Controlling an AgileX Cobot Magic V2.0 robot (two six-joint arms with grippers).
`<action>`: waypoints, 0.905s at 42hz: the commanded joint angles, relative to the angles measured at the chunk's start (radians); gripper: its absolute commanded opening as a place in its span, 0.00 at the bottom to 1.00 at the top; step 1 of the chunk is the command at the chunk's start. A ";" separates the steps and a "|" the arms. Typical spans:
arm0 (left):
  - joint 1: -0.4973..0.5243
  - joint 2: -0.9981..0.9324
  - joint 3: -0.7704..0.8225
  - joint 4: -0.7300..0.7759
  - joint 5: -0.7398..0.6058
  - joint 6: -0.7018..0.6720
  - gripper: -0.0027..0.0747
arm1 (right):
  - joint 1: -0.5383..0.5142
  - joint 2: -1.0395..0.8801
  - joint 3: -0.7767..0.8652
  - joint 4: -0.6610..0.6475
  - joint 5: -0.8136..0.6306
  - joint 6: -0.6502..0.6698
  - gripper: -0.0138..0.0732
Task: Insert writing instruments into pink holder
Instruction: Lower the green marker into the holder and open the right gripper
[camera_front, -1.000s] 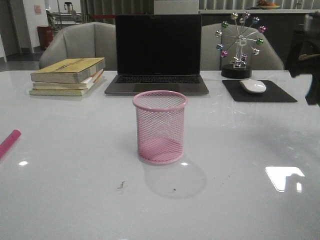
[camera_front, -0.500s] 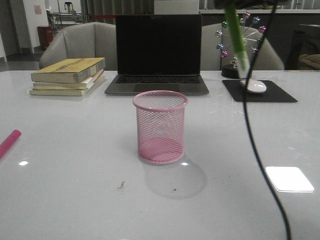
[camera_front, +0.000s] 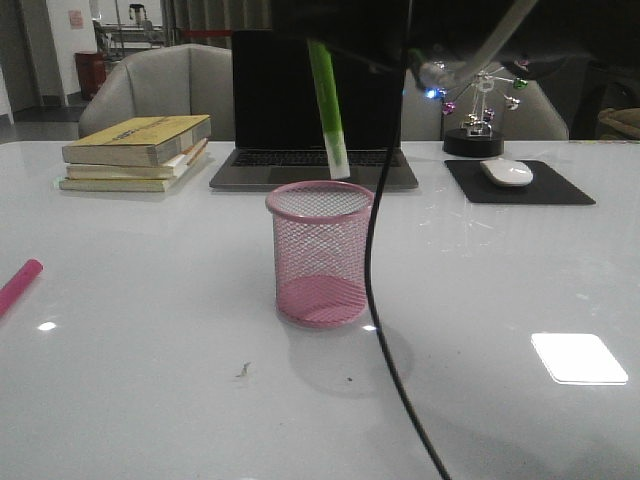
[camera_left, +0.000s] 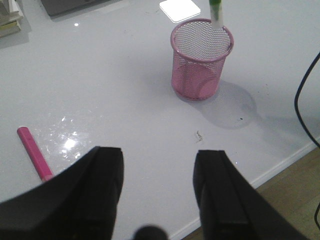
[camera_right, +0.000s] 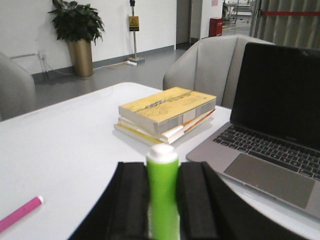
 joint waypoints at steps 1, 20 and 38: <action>-0.006 0.000 -0.027 -0.003 -0.074 0.000 0.53 | 0.001 -0.005 -0.026 -0.064 -0.100 -0.004 0.33; -0.006 0.000 -0.027 -0.003 -0.074 0.000 0.53 | 0.001 0.074 -0.025 -0.128 -0.027 -0.004 0.56; -0.006 0.000 -0.027 -0.003 -0.077 0.000 0.53 | 0.001 -0.309 -0.025 -0.125 0.673 -0.004 0.64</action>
